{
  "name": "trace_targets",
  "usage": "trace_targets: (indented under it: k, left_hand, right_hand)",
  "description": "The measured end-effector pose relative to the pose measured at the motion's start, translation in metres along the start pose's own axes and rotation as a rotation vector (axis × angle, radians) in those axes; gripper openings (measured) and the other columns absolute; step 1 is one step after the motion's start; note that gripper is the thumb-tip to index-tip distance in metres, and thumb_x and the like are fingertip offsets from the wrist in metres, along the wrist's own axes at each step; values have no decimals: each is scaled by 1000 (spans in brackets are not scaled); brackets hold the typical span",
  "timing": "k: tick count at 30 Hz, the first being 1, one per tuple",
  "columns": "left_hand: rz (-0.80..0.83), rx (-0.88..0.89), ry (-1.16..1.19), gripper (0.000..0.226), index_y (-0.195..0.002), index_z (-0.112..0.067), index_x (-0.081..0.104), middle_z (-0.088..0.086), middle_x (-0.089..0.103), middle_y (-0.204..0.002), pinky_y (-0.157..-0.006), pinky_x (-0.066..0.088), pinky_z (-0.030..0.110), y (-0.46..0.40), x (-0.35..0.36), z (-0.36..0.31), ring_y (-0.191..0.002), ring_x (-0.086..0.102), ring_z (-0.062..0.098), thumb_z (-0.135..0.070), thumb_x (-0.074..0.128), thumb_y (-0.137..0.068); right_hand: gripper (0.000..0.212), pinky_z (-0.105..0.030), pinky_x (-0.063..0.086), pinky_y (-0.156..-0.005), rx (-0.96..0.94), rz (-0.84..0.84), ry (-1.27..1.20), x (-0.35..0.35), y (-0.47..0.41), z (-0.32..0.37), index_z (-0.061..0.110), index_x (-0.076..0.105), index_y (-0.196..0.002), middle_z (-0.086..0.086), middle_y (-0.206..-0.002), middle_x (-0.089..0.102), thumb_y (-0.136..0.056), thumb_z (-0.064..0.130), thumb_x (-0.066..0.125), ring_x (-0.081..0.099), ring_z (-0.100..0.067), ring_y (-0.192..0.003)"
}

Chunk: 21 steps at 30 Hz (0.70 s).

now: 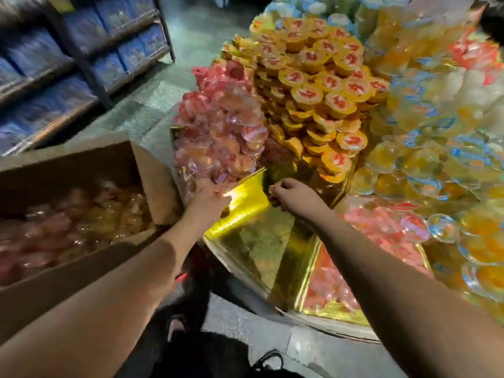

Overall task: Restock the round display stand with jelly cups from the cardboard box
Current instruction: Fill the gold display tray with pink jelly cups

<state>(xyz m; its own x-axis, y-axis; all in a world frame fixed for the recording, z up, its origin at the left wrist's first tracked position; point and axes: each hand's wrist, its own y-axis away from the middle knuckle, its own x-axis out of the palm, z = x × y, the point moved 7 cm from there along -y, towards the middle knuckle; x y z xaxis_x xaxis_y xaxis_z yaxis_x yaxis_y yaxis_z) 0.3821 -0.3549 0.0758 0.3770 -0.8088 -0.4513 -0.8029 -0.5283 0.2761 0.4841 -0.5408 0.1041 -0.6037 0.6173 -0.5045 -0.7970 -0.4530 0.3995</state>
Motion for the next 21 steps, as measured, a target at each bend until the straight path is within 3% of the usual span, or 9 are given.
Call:
trace_targets:
  k: [2,5,7,9,12,16,21]
  left_hand:
    - [-66,-51,-33,14,-106,-25,58,2,59,-98,-68,36,25,4,-50,28,-90,53,17,-18,63,-95]
    - [-127,-178,-57,28,-121,-21,61,-1,64,-111,-83,49,28,1,-126,92,-102,61,19,-32,62,-95]
    - [-168,-232,-31,28,-122,-20,61,-4,63,-117,-78,47,15,-1,-174,136,-103,59,13,-30,62,-96]
    - [-193,-289,7,24,-121,-24,60,-5,61,-117,-81,48,20,-1,-218,175,-101,58,12,-29,60,-97]
    - [-223,-357,0,23,-121,-26,60,-5,61,-113,-76,48,25,-7,-278,226,-98,59,12,-32,57,-99]
    - [-223,-450,19,27,-127,-25,56,-4,58,-112,-72,49,26,-32,-344,295,-90,57,10,-31,56,-100]
    - [-200,-585,35,34,-133,-23,54,-1,58,-120,-74,53,27,-90,-395,363,-98,61,16,-27,57,-99]
  right_hand:
    - [19,-31,51,-70,-52,96,37,55,-15,33,18,60,-83,-4,-92,74,-96,31,54,70,-21,-80]
    - [22,-44,56,-80,-133,191,146,139,-37,81,19,62,-81,-9,-94,73,-93,36,54,69,-27,-87]
    - [21,-47,55,-82,-160,239,186,194,-51,106,21,62,-77,-11,-91,73,-94,33,57,68,-29,-88]
    - [24,-42,55,-83,-140,295,251,246,-64,129,23,60,-72,-6,-90,73,-91,38,56,68,-26,-88]
    - [18,-35,52,-84,-109,384,333,319,-84,159,28,66,-93,-1,-102,69,-94,42,54,65,-24,-98]
    - [34,-33,48,-93,-25,442,385,400,-119,186,25,59,-129,3,-120,63,-101,41,49,59,-16,-106]
    - [36,-36,48,-99,55,437,513,468,-179,200,14,57,-131,-8,-126,61,-101,33,48,58,-25,-114]
